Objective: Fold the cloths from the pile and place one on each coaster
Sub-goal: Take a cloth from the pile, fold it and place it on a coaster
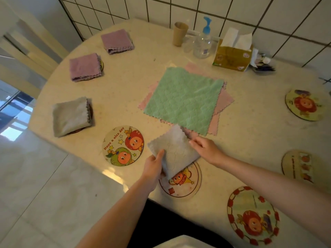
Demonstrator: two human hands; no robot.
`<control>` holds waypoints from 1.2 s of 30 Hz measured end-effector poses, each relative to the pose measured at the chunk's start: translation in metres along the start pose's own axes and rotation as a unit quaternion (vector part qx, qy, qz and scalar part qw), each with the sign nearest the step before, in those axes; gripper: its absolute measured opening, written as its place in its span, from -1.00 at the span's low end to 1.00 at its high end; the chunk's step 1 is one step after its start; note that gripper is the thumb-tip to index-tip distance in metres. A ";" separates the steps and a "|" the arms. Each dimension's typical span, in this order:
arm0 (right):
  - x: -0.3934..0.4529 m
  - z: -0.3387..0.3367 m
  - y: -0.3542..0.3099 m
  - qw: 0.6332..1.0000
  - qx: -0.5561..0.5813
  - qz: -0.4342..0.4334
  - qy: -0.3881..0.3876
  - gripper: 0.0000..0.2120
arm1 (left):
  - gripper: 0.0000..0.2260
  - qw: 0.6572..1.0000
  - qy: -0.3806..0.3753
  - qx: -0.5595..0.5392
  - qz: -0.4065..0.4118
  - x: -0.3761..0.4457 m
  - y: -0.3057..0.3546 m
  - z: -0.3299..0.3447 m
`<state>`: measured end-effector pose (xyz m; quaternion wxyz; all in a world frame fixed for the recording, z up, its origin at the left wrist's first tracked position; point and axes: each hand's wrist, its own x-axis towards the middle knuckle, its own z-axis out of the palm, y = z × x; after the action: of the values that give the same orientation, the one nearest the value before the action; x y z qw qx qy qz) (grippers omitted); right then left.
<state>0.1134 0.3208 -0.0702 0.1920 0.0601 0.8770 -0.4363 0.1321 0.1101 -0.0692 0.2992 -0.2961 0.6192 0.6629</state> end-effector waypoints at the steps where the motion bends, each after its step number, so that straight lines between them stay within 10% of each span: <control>1: 0.006 0.004 0.000 1.000 -0.014 0.022 -0.008 -0.77 | -0.74 1.000 0.002 0.002 -0.005 0.003 -0.001 0.000; 18: 0.001 0.018 0.000 0.988 -0.135 0.064 0.044 -0.89 | -0.79 1.000 0.018 0.020 -0.003 0.001 -0.009 0.000; 27: 0.006 0.019 -0.007 0.958 -0.276 0.067 0.034 -0.82 | -0.83 0.975 0.149 0.160 0.050 0.001 -0.017 -0.012; 36: 0.036 0.018 -0.029 0.952 -0.304 0.027 0.016 -0.42 | -0.66 0.953 0.162 0.242 0.077 0.010 0.003 0.002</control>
<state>0.0780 0.2860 -0.0722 0.1989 0.0292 0.9692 -0.1423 0.1230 0.1126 -0.0747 0.2055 -0.2699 0.8223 0.4569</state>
